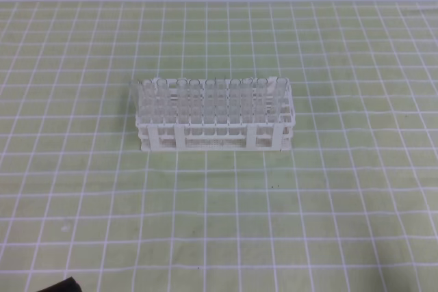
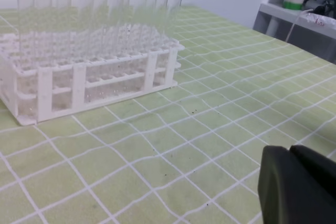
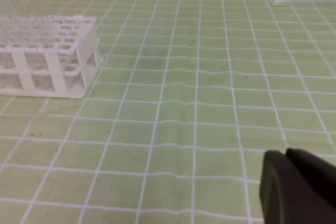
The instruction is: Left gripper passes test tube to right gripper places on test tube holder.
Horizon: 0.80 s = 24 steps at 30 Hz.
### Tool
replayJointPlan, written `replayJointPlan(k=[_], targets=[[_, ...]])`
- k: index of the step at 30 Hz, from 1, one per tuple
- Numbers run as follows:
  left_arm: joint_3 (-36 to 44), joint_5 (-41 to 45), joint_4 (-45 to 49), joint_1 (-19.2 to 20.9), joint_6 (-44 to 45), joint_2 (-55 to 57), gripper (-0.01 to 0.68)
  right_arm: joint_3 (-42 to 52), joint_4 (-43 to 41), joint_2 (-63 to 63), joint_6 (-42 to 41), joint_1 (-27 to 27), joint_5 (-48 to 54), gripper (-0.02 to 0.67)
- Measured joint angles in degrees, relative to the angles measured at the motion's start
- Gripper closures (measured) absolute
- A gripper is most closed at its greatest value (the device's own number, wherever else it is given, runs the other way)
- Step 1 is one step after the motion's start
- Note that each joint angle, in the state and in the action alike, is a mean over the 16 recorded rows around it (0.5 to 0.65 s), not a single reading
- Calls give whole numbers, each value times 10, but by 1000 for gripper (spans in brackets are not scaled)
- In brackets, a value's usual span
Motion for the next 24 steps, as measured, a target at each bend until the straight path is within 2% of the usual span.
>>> replayJointPlan(k=[17,21,24], targets=[[-3,-3,8,6,1,-1,673,0,24,0,-1,0,5,651],[-4,-20,17,32,0,-2,673,0,24,0,-1,0,5,651],[-3,-41,21,72,-3,-3,673,0,24,0,-1,0,5,651]])
